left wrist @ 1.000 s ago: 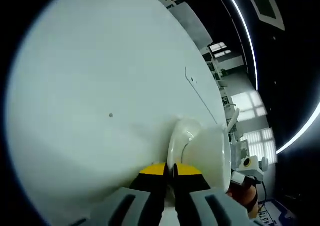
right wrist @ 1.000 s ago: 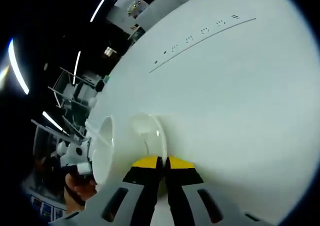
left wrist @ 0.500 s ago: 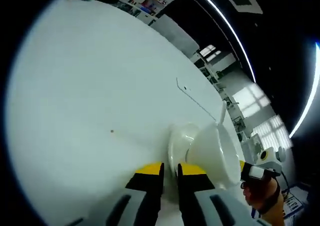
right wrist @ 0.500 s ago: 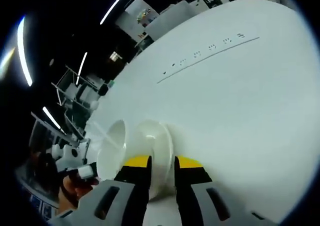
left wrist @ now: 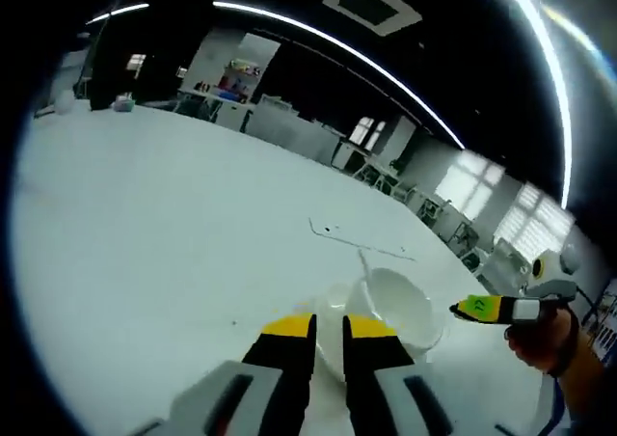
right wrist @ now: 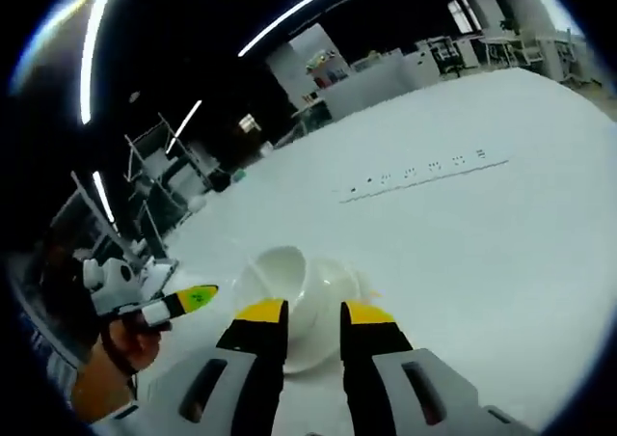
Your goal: Tidy tabletop coffee trays, cups and spoons，present forward
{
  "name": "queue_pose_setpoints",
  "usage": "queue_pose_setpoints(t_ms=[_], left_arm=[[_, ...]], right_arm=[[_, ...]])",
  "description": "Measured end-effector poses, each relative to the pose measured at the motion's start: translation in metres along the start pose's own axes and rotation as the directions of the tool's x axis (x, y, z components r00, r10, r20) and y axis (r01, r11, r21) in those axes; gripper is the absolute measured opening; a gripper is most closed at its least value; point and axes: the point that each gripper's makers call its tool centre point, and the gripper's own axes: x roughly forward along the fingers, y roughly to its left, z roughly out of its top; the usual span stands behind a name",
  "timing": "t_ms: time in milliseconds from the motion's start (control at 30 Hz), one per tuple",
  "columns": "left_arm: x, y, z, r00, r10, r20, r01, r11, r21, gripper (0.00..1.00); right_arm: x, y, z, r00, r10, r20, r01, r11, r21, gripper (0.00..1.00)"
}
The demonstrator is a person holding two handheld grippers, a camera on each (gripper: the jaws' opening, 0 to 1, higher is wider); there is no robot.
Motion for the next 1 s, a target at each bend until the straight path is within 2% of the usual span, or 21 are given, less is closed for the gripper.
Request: queue_pose_setpoints(t_ms=[100,167,333,433,700,867,1000], left_arm=[[-0.014,-0.005,0.02,0.996,-0.009,0.092,0.001,0.996,0.085,0.14],[-0.024,-0.008,0.032,0.989,-0.013,0.149,-0.008,0.99,0.138,0.14],[-0.052,-0.012,0.051,0.972,-0.021,0.235,-0.026,0.981,0.193,0.14],[-0.068,-0.01,0.057,0.966,-0.019,0.259,-0.04,0.974,0.223,0.14],[-0.107,-0.015,0.062,0.948,-0.043,0.314,-0.045,0.962,0.269,0.14],[-0.132,-0.019,0.059,0.932,-0.055,0.358,-0.067,0.945,0.32,0.16],[-0.152,-0.014,0.052,0.924,-0.043,0.38,-0.095,0.936,0.338,0.16]], right_arm=[[-0.022,0.005,0.015,0.996,-0.012,0.084,0.017,0.998,-0.061,0.23],[-0.035,0.007,0.021,0.994,-0.011,0.112,0.019,0.997,-0.07,0.23],[-0.064,0.008,0.031,0.984,-0.024,0.177,0.044,0.993,-0.114,0.23],[-0.084,0.011,0.036,0.976,-0.019,0.216,0.052,0.988,-0.148,0.23],[-0.133,0.011,0.041,0.948,-0.034,0.317,0.109,0.968,-0.225,0.26],[-0.166,0.019,0.045,0.917,-0.042,0.398,0.175,0.936,-0.305,0.27],[-0.19,0.026,0.041,0.895,-0.045,0.444,0.211,0.918,-0.334,0.27]])
